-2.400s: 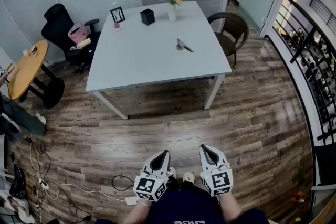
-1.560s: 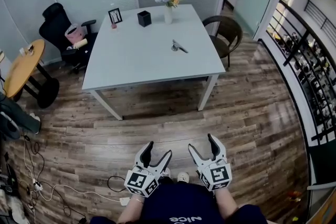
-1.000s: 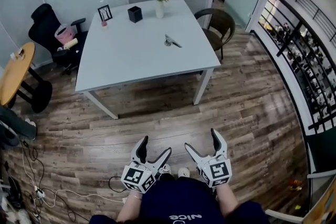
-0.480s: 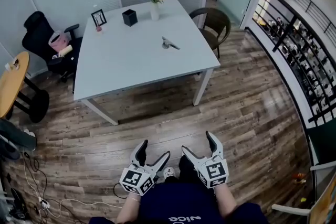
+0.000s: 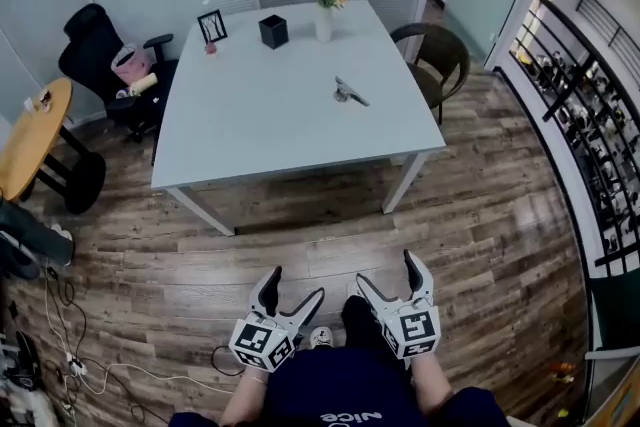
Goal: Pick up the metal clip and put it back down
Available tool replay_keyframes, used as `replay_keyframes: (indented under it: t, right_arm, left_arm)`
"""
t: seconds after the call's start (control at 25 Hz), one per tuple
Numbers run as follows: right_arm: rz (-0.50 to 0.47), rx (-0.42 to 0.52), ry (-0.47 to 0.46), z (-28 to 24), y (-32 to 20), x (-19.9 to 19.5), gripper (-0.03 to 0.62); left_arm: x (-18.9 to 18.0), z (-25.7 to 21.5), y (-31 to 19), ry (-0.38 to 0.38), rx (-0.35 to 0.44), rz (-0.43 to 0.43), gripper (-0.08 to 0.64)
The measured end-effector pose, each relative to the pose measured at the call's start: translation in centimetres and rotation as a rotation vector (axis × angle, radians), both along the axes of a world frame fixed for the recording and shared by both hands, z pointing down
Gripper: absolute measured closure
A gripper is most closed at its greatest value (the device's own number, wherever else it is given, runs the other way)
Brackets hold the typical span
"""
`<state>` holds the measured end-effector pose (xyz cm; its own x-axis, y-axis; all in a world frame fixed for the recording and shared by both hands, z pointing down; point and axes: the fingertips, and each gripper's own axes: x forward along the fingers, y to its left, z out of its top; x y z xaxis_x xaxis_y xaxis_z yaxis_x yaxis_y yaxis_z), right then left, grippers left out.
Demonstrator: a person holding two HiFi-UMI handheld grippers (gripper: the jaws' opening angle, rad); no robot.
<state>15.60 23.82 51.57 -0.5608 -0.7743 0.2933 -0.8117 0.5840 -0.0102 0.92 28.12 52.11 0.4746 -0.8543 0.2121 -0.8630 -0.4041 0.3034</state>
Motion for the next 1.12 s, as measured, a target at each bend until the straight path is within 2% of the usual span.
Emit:
replay_keyframes:
  t: [0.16,0.32,0.48,0.6,0.88,1.12]
  right_arm:
    - [-0.027,-0.006,-0.003,0.2,-3.7,0.2,0.160]
    - [-0.064,-0.009,0.000,0.3,-7.6,0.5,0.160]
    - [-0.109,-0.014,0.000,0.6,-10.8,1.1,0.161]
    - [-0.147,-0.016,-0.003,0.8,-13.0,1.5,0.161]
    - [-0.208,-0.032,0.001,1.7,-17.1,3.4,0.163]
    - [-0.230,-0.049,0.019,2.6,-19.3,4.2,0.164]
  left_arm:
    - [1.1,0.0,-2.5,-0.022,-0.016,0.013,0.153]
    - [1.8,-0.2,-6.0,-0.026,-0.022,-0.026,0.153]
    - [3.6,-0.6,-8.9,-0.047,-0.019,-0.015,0.153]
    - [4.9,-0.5,-11.5,-0.047,-0.018,-0.040,0.153]
    - [7.8,-0.2,-16.5,-0.051,-0.014,-0.073,0.153]
    - [8.9,-0.4,-19.1,-0.062,-0.015,-0.086,0.153]
